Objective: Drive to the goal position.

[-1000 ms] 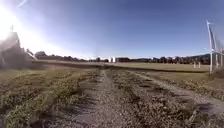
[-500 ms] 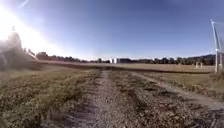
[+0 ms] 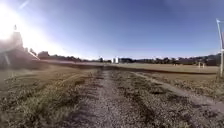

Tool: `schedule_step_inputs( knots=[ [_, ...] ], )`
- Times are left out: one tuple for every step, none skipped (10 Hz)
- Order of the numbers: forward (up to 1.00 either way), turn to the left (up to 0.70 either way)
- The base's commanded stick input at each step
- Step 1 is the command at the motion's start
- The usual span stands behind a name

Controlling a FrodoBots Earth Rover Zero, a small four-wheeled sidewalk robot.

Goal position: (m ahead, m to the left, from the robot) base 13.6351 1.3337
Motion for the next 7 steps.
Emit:
schedule_step_inputs(
  knots=[
    [0.50, 0.00],
    [0.50, 0.00],
    [0.50, 0.00],
    [0.50, 0.00],
    [0.50, 0.00],
    [0.50, 0.00],
    [0.50, 0.00]
  ],
)
